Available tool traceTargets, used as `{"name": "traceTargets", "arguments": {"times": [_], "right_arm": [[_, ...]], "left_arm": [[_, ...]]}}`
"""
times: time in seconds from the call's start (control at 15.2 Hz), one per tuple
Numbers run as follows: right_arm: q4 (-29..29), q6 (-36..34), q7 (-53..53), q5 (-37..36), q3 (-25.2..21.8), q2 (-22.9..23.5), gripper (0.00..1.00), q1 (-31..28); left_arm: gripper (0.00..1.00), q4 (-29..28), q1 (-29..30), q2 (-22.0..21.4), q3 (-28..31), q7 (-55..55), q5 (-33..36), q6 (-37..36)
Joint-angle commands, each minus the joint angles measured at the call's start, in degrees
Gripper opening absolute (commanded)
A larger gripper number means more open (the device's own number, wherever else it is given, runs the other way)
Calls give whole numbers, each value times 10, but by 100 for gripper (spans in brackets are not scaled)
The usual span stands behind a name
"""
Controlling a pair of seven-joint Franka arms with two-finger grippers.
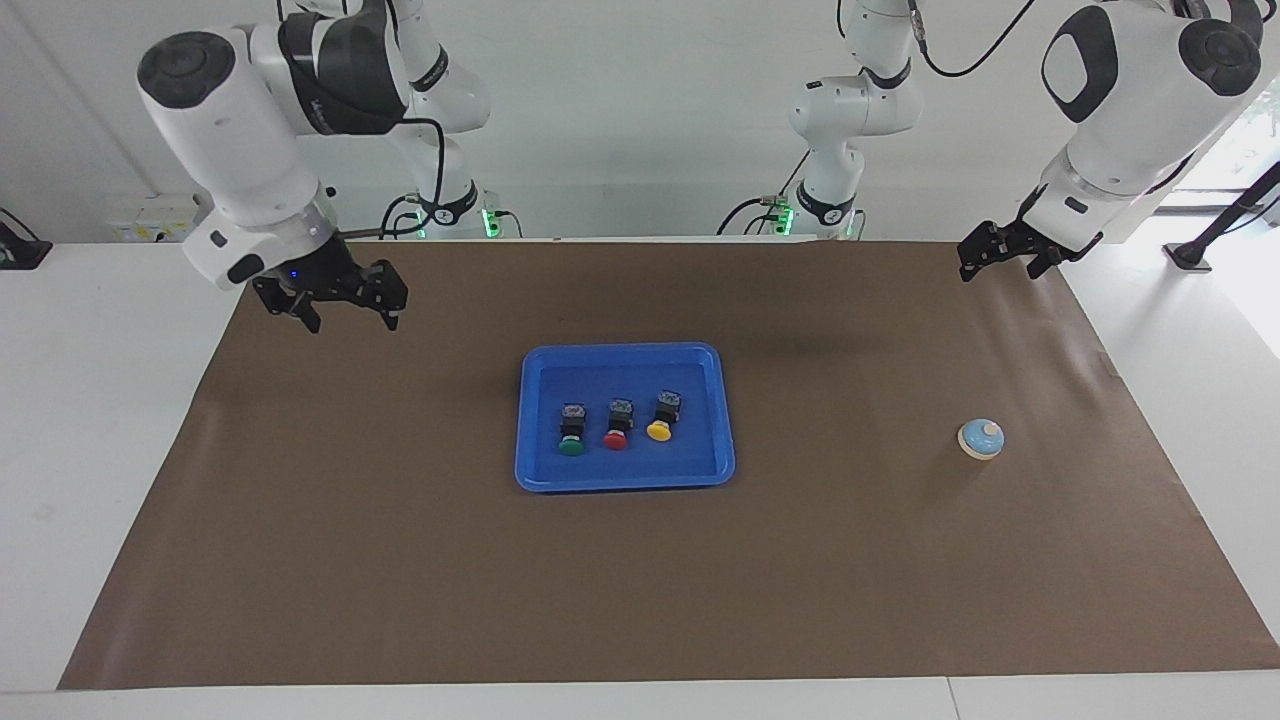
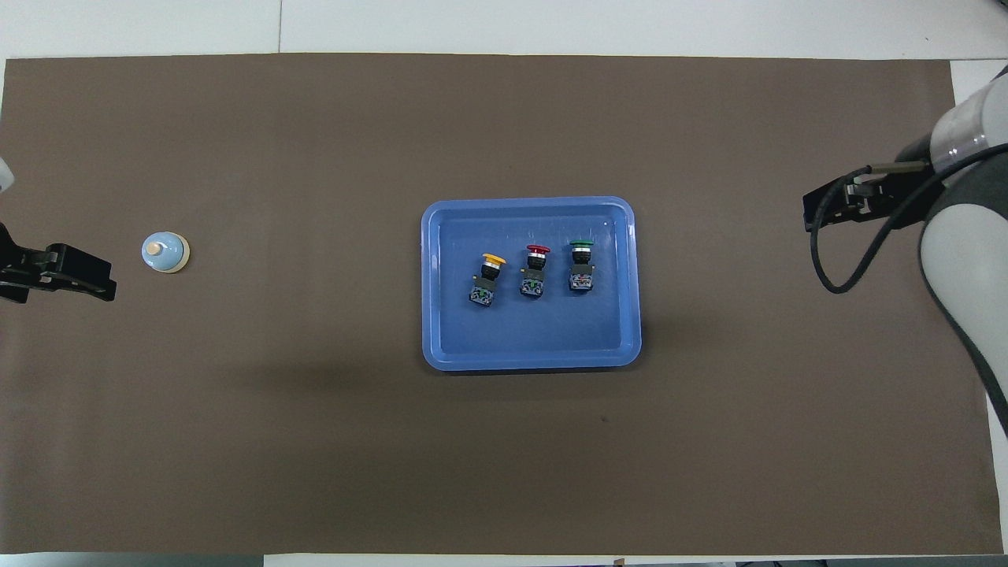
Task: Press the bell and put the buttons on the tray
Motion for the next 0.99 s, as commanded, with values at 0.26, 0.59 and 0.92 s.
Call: {"name": "traceTargets", "arguments": {"times": [0.26, 0.59, 0.92], "right_arm": [[-66, -24, -11, 7, 10, -75, 100, -8], [-69, -2, -22, 5, 10, -71, 100, -11], [-51, -19, -29, 8, 12, -62, 100, -23]], "left_arm": [[100, -12, -3, -13, 4, -5, -2, 7], [100, -12, -3, -13, 4, -5, -2, 7], [100, -12, -3, -13, 4, -5, -2, 7]]}}
